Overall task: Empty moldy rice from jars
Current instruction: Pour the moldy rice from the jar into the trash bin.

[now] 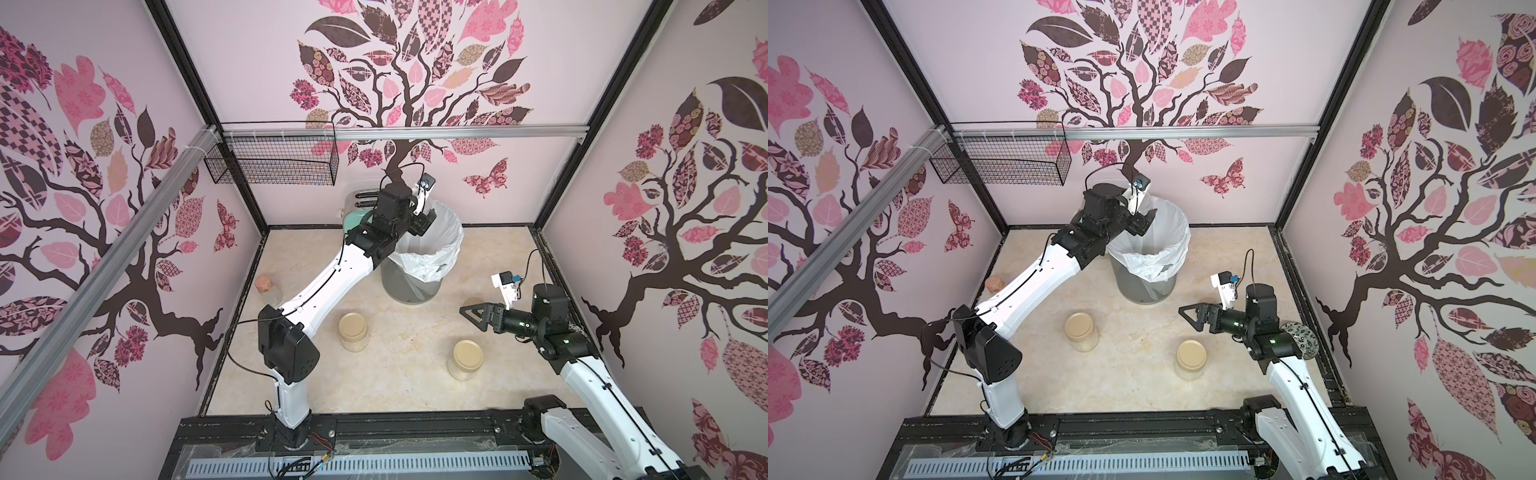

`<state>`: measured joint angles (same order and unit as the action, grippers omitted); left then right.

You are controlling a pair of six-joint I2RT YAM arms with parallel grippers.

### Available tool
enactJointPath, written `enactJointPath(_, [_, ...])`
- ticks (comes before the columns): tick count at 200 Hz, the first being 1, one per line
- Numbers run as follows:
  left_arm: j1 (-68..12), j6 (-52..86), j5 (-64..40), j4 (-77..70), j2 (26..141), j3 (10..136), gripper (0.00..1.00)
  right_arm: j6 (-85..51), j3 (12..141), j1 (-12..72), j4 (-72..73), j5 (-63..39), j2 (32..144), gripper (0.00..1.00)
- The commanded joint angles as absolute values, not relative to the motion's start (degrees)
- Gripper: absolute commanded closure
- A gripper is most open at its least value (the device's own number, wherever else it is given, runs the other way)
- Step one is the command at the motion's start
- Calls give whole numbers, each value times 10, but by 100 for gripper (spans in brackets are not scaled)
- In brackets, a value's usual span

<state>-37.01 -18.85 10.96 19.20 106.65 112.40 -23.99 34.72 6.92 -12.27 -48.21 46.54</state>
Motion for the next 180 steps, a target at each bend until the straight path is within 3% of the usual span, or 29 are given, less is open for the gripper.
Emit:
enactJointPath(1, [-377,-220,130,139,1065,1136,40,-230,356,65,-138,-486,467,1])
enactJointPath(90, [-374,-166,123,90,1044,1101,38,-231,359,66,-135,-487,471,1])
enactJointPath(114, [-372,-142,117,165,1061,1164,38,-234,361,66,-131,-494,478,0])
enactJointPath(139, [-356,-87,89,81,1026,1083,37,-235,359,66,-128,-488,475,0])
enactJointPath(155, [-333,-22,61,129,1035,1122,40,-235,363,66,-132,-493,477,0])
enactJointPath(180, [-347,-52,70,88,1019,1080,39,-232,360,67,-132,-486,473,0])
